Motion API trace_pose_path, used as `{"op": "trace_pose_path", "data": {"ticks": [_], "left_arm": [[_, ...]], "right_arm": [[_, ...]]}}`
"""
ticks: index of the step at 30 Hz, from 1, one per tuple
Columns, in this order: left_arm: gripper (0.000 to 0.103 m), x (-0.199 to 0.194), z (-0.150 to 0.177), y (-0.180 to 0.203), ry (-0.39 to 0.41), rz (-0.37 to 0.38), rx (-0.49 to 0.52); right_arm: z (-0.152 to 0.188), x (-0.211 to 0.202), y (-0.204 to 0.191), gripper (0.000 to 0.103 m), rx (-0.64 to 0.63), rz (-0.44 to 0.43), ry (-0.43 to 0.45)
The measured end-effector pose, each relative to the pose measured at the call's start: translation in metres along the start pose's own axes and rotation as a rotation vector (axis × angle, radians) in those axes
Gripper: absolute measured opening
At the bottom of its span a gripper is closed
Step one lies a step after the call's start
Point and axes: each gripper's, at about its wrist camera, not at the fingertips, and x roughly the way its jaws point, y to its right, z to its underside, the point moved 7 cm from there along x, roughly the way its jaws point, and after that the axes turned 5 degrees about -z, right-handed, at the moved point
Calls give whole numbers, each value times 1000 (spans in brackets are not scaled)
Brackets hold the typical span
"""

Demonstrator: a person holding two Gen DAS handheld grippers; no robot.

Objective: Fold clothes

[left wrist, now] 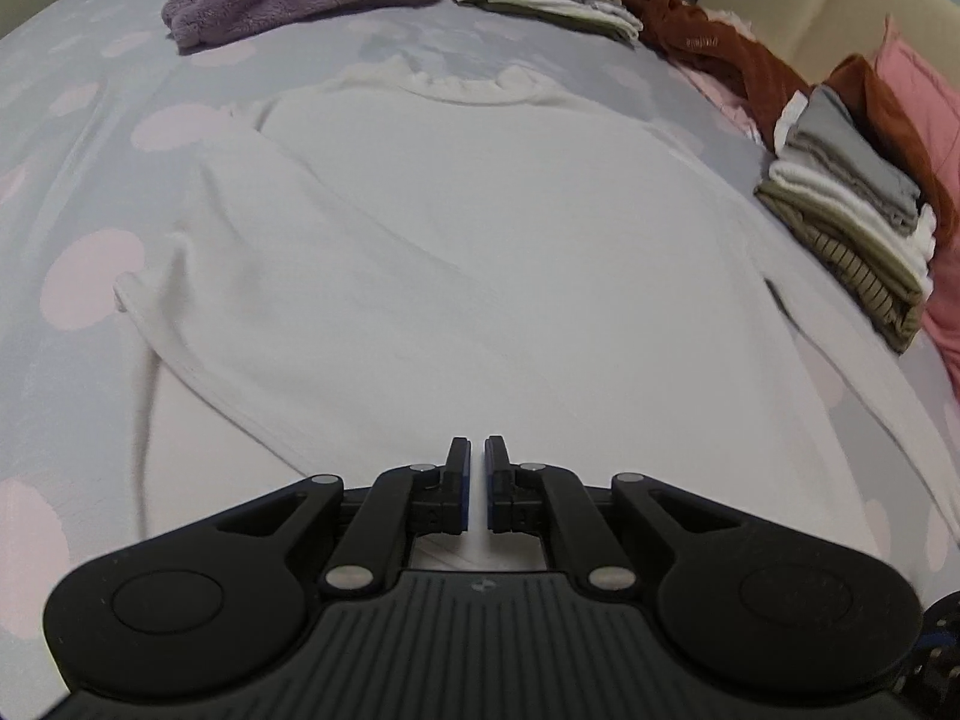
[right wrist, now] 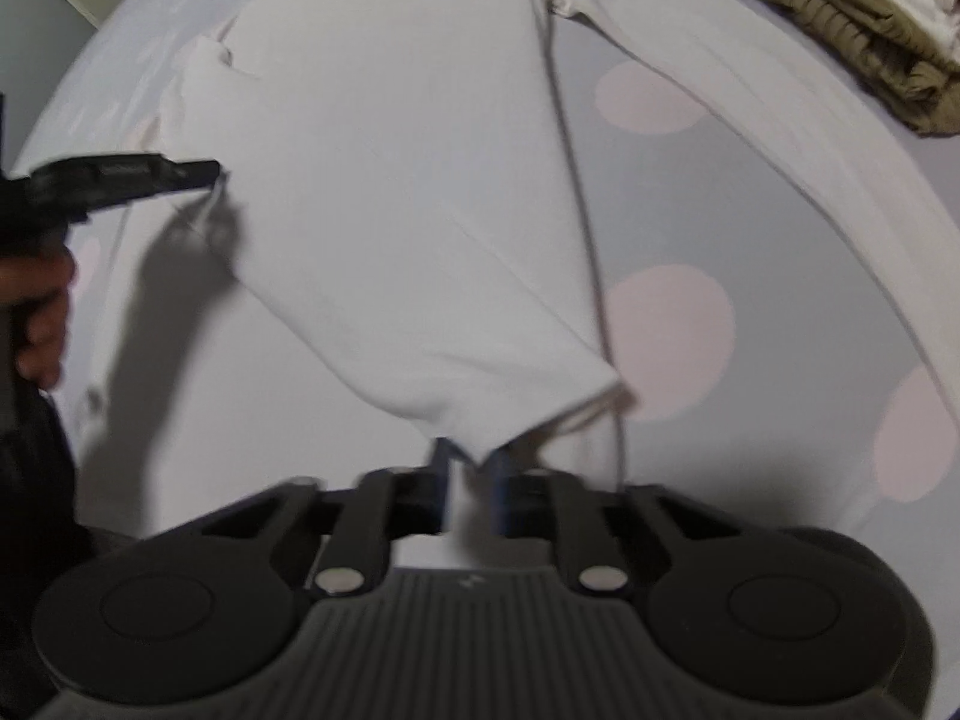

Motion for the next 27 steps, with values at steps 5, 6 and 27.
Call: {"op": "trace_pose_path", "data": {"ticks": [5,6,27], "left_arm": [[2,-1,-3,-2,3,-4,-2],[2,-2,-4,-3,7,-4,-6],[13,-4,2,40,32,33,115]], "right_arm": [[-2,-20,7,2,46,-71,0],[-3,-26,7,2,75,-114,11],[-14,0,19,15,10,-10,-28]]}}
